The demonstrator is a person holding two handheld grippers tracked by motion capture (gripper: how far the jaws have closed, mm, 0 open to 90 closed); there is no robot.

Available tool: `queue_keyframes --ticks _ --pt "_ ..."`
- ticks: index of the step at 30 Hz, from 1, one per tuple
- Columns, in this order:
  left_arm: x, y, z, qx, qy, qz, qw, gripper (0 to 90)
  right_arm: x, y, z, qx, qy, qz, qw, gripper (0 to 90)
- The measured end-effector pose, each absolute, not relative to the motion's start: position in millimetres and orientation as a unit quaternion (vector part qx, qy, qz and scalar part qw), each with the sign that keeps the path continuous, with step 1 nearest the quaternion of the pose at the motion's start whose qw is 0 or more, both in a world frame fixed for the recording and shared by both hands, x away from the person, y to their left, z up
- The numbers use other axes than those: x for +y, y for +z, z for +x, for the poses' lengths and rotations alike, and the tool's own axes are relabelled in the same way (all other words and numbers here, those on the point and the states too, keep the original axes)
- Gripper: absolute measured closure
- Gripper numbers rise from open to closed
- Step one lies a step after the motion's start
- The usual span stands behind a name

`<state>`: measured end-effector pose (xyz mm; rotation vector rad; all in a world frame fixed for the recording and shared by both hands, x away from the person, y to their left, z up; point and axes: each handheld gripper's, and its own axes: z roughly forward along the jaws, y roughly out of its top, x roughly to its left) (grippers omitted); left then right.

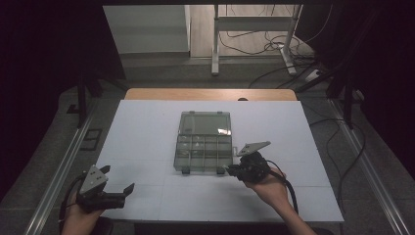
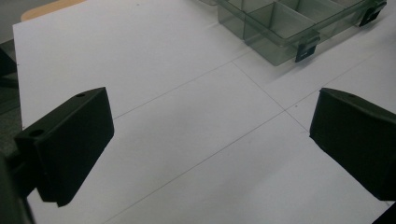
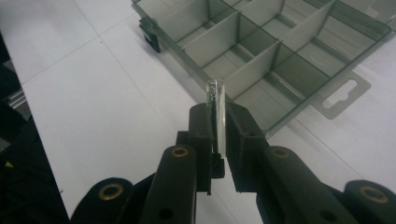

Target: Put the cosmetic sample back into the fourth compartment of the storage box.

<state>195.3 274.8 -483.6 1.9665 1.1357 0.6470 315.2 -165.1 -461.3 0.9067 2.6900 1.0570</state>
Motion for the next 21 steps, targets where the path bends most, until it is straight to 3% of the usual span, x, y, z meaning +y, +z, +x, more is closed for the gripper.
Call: queue_keyframes --ticks 21 --pt "275.2 -483.7 195.7 0.447 0.252 0.768 0.383 0.4 -161.2 -454.2 341.1 0.877 0.356 0.314 0.07 79.6"
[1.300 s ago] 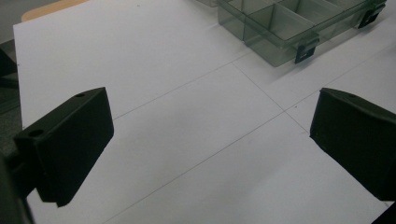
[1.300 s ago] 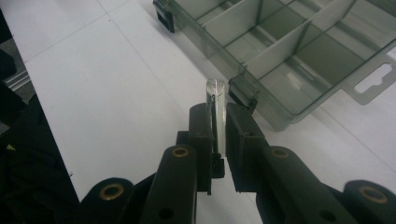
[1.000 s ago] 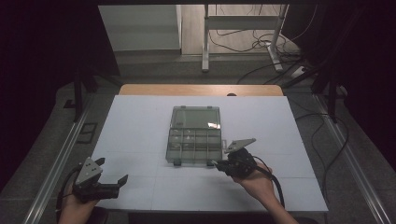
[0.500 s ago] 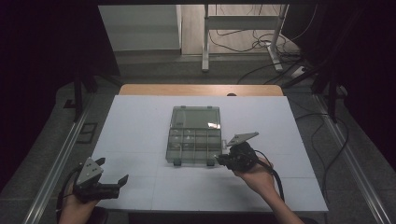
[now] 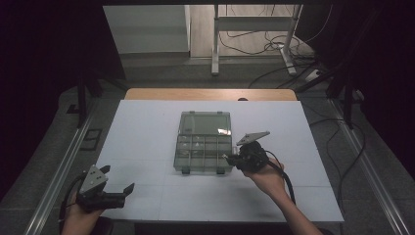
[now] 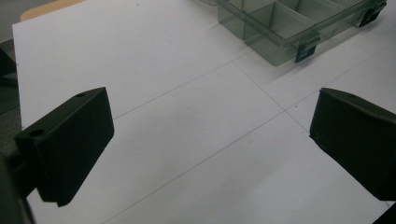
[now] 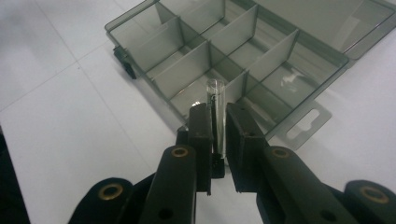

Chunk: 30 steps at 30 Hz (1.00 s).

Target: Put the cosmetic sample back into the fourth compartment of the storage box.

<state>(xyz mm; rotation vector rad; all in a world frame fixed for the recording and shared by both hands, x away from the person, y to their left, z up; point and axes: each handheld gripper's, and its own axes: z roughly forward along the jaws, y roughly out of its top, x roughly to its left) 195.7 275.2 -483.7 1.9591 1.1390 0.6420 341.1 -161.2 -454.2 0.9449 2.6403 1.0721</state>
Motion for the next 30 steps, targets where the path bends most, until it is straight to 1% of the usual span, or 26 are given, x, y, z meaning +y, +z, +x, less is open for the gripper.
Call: queue_keyframes --ticks 30 --pt "275.0 -483.7 195.8 0.445 0.253 0.77 0.382 0.5 -152.8 -453.1 377.5 0.87 0.353 0.333 0.092 79.6"
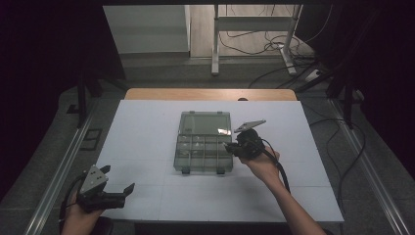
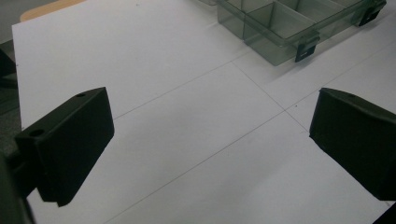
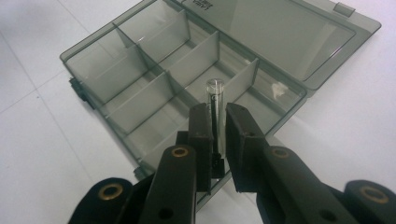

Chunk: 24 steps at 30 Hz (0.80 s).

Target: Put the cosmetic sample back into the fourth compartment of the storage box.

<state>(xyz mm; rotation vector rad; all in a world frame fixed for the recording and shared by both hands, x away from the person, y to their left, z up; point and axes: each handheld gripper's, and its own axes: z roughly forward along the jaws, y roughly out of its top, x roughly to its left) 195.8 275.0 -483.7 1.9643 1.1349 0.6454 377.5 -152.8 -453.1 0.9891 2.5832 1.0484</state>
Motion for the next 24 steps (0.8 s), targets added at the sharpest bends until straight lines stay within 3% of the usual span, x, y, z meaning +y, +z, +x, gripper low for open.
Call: queue_keyframes --ticks 24 --pt "274.6 -483.8 196.1 0.443 0.253 0.771 0.382 0.8 -134.7 -463.1 407.4 0.868 0.339 0.349 0.102 79.4"
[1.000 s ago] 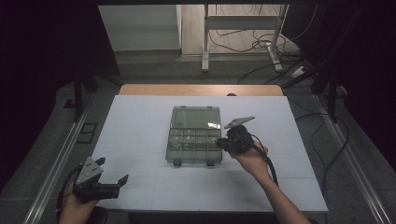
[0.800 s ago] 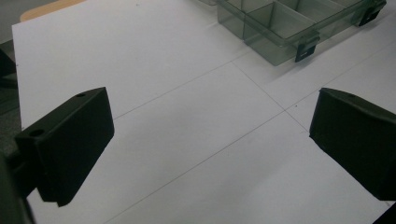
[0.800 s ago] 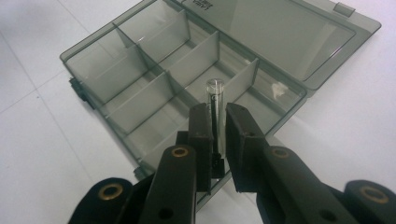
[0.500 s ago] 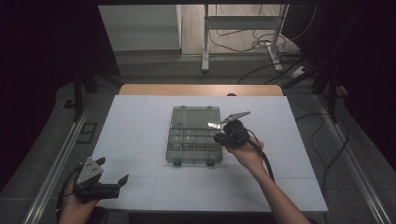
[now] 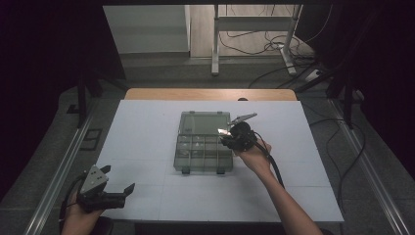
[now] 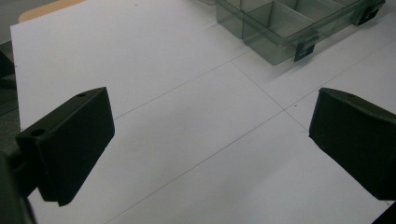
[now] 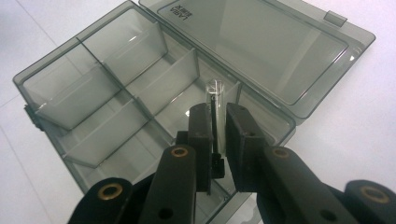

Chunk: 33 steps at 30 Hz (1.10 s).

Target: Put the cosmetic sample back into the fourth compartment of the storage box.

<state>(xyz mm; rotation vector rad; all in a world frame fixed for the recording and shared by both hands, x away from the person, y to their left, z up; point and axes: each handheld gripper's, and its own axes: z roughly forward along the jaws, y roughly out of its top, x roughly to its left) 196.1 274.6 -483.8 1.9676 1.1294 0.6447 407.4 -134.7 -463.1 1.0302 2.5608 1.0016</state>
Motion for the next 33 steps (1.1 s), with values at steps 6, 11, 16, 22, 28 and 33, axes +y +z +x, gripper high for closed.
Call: queue_keyframes --ticks 6,11,16,22,28,33 --pt "274.7 -483.8 196.1 0.442 0.253 0.772 0.381 0.9 -132.3 -467.5 412.9 0.868 0.334 0.353 0.104 79.4" --pt "274.7 -483.8 196.0 0.442 0.253 0.772 0.381 0.9 -130.7 -471.1 416.0 0.868 0.33 0.356 0.106 79.3" --pt "274.3 -483.9 195.9 0.44 0.253 0.773 0.381 1.0 -130.6 -474.5 417.5 0.87 0.324 0.357 0.106 79.1" --pt "274.2 -483.9 195.4 0.439 0.253 0.774 0.38 1.1 -127.9 -477.5 416.9 0.872 0.32 0.355 0.107 74.3" --pt "275.1 -483.9 194.9 0.439 0.252 0.773 0.382 1.1 -127.8 -477.7 415.7 0.873 0.318 0.354 0.109 72.4" --pt "275.4 -483.9 194.8 0.439 0.251 0.772 0.384 1.1 -127.6 -475.4 413.2 0.872 0.322 0.354 0.105 68.9"
